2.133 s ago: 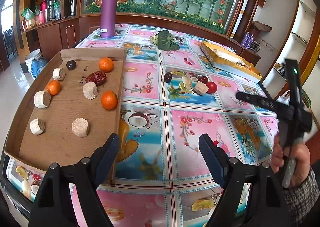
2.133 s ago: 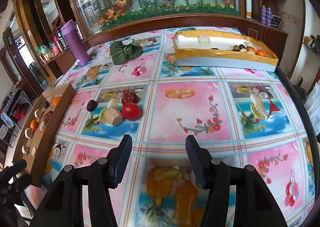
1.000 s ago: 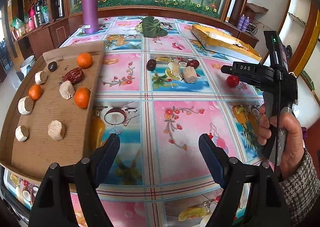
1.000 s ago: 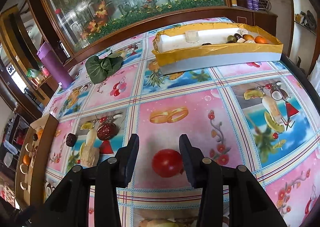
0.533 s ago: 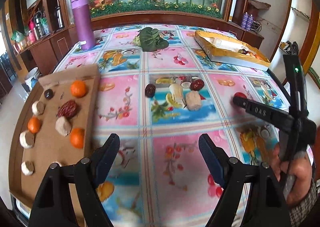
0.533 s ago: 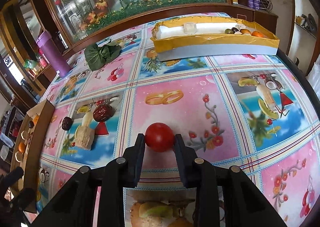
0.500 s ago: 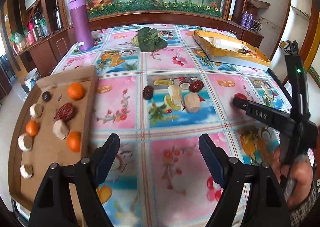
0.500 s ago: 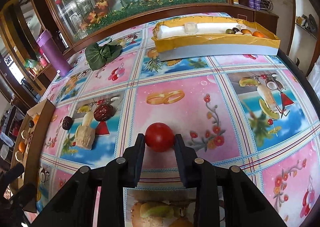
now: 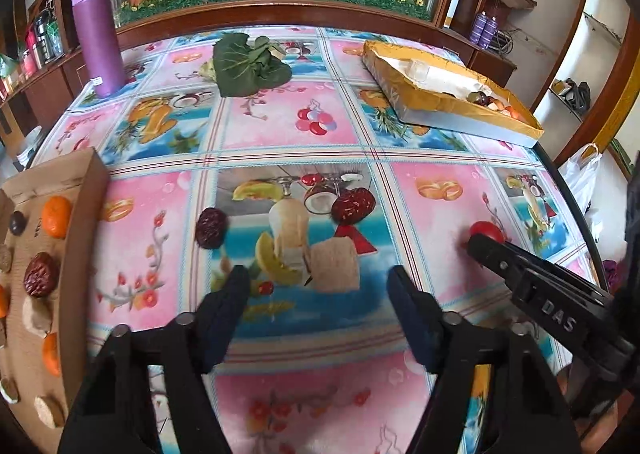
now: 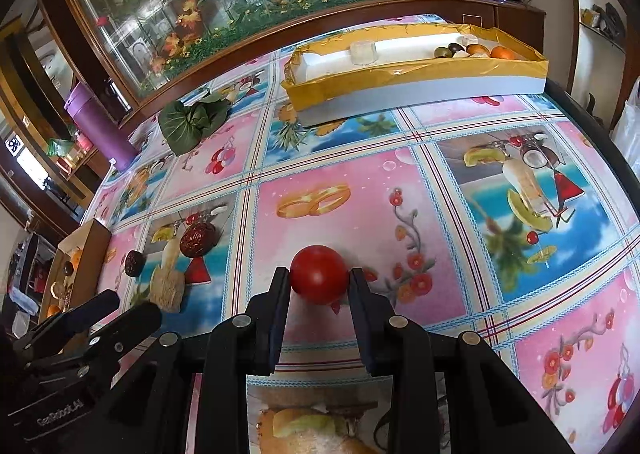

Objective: Organize fruits
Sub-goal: 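Grasp a beige cube with the left tool while the right tool holds the tomato, then carry the beige cube and red tomato over the cardboard tray with both tools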

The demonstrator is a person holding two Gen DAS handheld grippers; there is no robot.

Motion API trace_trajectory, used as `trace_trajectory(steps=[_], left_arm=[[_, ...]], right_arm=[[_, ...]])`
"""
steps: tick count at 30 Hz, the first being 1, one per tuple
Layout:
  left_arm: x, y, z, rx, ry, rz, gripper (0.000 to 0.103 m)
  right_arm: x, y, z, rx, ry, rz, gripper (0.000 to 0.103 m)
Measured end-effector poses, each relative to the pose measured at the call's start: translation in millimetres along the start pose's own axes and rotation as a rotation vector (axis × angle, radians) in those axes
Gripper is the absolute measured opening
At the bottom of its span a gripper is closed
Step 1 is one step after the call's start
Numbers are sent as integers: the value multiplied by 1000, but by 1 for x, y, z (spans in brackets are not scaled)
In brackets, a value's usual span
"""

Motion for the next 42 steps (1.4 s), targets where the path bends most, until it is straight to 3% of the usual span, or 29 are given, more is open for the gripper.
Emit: trace_trajectory(steps=[3, 4, 8, 23, 42], left_arm=[[-2, 5, 13, 38, -24, -2, 44], [-3, 5, 16, 43, -25, -2, 43], [-11, 2, 16, 23, -16, 25, 26], [-3, -34, -38, -106, 9, 19, 27], [39, -84, -68, -107, 34, -99, 27]], right_arm=[[0, 0, -1, -1, 4, 4, 32], [0, 0, -1, -1, 5, 3, 32], [2, 0, -1, -4, 17, -4, 32], [17, -3, -8, -57, 26, -62, 32], [18, -7, -3, -57, 1, -54, 32]])
Point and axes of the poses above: each gripper's, at about its wrist camera, not at the fingertips, and z roughly the way its jaws point, x to its left, y to its top, the point moved 2 cm from there along z, roughly the way its jaws point, and after that the axes turned 15 degrees about x, right-handed, at the moved point
